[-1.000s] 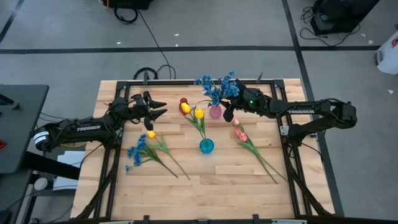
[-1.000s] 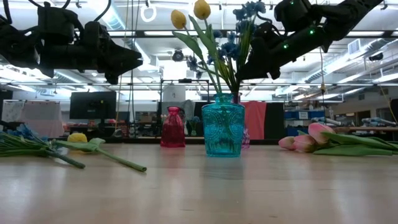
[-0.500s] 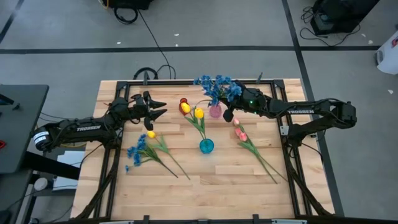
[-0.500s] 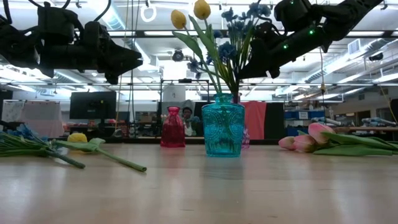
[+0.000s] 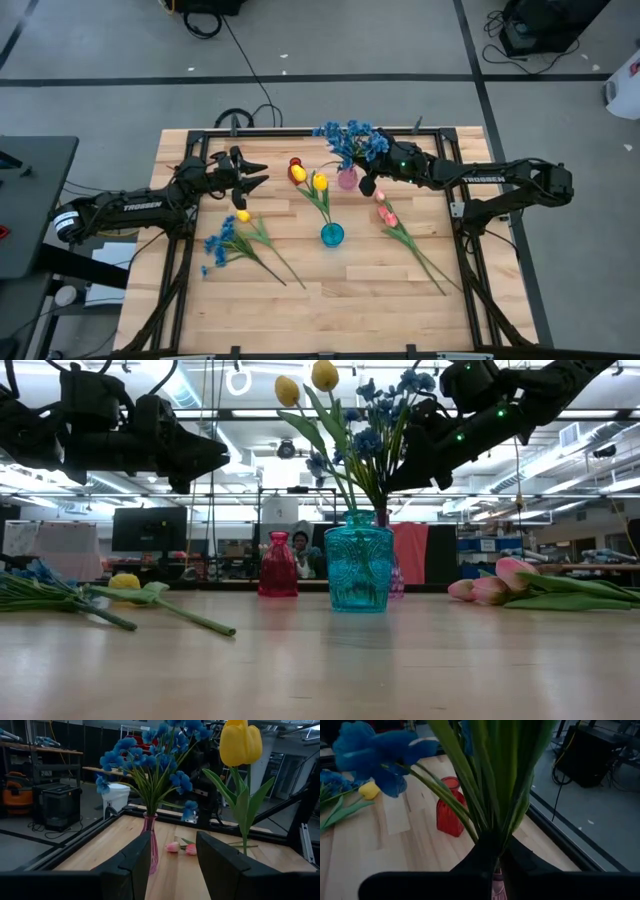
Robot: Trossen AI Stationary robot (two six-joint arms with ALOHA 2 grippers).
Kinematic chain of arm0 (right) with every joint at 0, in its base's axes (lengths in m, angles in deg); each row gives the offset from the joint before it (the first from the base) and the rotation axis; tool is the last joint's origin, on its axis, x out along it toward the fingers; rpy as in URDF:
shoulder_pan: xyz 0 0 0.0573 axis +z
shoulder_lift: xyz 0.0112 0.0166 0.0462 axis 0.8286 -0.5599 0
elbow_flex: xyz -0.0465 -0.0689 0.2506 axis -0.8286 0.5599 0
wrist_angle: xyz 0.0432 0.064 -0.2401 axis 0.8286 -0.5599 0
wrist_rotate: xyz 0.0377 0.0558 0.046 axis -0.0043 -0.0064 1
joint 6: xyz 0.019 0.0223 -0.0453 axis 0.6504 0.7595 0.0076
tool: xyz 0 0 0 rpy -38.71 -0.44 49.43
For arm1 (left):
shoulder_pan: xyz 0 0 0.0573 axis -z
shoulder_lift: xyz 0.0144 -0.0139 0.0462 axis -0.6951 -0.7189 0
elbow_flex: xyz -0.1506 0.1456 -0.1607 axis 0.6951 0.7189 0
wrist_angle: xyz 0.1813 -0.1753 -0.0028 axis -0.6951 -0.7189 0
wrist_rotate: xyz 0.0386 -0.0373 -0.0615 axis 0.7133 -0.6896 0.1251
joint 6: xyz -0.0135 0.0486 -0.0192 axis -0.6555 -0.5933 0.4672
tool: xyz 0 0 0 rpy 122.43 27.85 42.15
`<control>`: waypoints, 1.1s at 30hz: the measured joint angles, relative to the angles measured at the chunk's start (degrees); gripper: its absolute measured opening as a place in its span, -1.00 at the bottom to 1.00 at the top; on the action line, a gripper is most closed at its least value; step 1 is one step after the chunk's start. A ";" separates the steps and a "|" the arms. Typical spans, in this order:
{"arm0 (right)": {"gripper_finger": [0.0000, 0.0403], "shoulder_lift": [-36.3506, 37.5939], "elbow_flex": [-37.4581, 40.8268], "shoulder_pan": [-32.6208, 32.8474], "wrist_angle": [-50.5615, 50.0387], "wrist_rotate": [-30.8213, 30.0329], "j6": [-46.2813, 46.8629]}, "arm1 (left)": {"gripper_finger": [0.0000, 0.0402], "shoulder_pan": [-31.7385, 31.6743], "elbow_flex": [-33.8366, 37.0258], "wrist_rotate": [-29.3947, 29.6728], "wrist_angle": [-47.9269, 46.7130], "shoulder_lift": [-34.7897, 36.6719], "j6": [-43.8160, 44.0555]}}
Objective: Sort flowers into vase by color
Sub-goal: Put the right blue flowers into the pink vase
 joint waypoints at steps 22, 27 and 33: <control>-0.86 -3.80 -0.20 -0.07 -2.53 0.61 2.45 | -0.19 0.00 0.00 0.00 -0.07 -0.01 0.48; -0.69 -3.86 -0.03 -0.06 -1.52 0.65 1.19 | -0.19 0.00 0.00 0.00 -0.07 -0.01 1.00; -0.22 -1.38 0.17 -0.04 -3.14 1.00 1.79 | -0.19 0.00 0.00 -0.71 -0.09 0.01 1.46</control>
